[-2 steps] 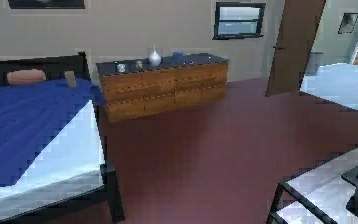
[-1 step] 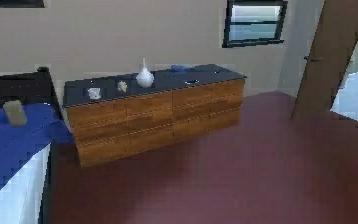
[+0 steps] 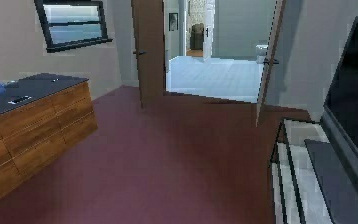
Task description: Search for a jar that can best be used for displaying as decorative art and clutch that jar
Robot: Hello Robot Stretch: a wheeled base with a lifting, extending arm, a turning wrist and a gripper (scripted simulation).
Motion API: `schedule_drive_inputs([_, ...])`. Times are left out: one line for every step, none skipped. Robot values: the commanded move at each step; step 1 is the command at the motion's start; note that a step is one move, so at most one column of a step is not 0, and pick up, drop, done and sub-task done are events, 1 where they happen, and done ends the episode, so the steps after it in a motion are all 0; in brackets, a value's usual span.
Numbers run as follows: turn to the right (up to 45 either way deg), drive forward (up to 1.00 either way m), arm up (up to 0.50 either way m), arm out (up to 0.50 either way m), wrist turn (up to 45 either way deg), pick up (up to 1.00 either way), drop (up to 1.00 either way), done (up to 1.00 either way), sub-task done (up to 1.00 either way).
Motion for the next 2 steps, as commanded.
schedule_drive_inputs([3.0,0.0,0.0,0.0,0.0,0.0,0.0,0.0,0.0])
schedule_drive_inputs([0.0,1.0,0.0,0.0,0.0,0.0,0.0,0.0,0.0])
